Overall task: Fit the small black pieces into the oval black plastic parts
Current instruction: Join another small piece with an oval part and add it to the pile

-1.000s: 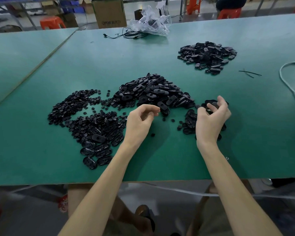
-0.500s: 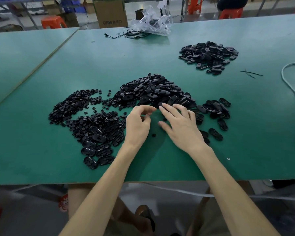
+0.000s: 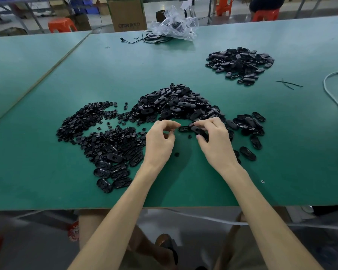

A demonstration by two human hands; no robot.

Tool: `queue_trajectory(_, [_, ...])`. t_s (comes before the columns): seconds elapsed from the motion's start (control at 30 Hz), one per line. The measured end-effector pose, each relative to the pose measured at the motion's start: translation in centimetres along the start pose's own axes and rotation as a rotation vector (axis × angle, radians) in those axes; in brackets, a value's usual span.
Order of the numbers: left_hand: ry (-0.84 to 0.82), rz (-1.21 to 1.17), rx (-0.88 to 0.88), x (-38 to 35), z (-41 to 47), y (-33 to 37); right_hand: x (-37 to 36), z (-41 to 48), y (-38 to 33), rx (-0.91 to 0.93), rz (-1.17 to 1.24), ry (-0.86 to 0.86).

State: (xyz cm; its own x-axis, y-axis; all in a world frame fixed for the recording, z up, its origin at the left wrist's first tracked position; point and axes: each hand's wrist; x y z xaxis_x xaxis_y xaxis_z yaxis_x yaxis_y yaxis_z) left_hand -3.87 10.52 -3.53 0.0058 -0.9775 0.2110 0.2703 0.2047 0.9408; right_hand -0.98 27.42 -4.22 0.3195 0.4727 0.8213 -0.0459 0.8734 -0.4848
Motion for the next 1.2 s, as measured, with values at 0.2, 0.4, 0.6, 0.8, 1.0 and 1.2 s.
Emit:
queue_trajectory(0.2, [-0.092, 0.181, -0.041, -0.3, -0.1, 0.1, 0.4, 0.1, 0.1, -0.058, 0.099, 0.071])
queue_trajectory(0.4, [-0.214, 0.433, -0.183, -1.0, -0.4, -0.2, 0.5, 0.1, -0.2, -0.086, 0.141, 0.113])
queue_trajectory(0.6, [-0.17, 0.43, -0.24, -1.2, -0.5, -0.3, 0.9, -0.1, -0.3, -0.084, 0.171, 0.15])
queue_trajectory(0.8, [-0.12, 0.372, -0.237, -1.2, -0.6, 0.3, 0.8, -0.1, -0.2, -0.055, 0.198, 0.135])
queue_trajectory(1.0, [-0.136, 0.041, -0.105, -0.6, -0.5, 0.3, 0.7, -0.2, -0.4, 0.002, 0.255, 0.113])
queue_trajectory(1.2, [-0.074, -0.013, -0.101, -0.5, -0.1, -0.1, 0.8, -0.3, -0.5, 0.046, 0.278, 0.077])
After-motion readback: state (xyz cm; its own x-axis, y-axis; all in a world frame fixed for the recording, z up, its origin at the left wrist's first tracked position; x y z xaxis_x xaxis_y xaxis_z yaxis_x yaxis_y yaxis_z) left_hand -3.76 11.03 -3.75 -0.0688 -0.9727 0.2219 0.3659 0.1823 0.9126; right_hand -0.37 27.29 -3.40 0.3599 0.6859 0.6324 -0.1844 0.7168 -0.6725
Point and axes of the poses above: each hand's wrist, its own z-axis towards the middle knuckle, its own x-axis out of the back of the hand, y = z × x, and after that the axes turned 15 degrees about -z, right-handed
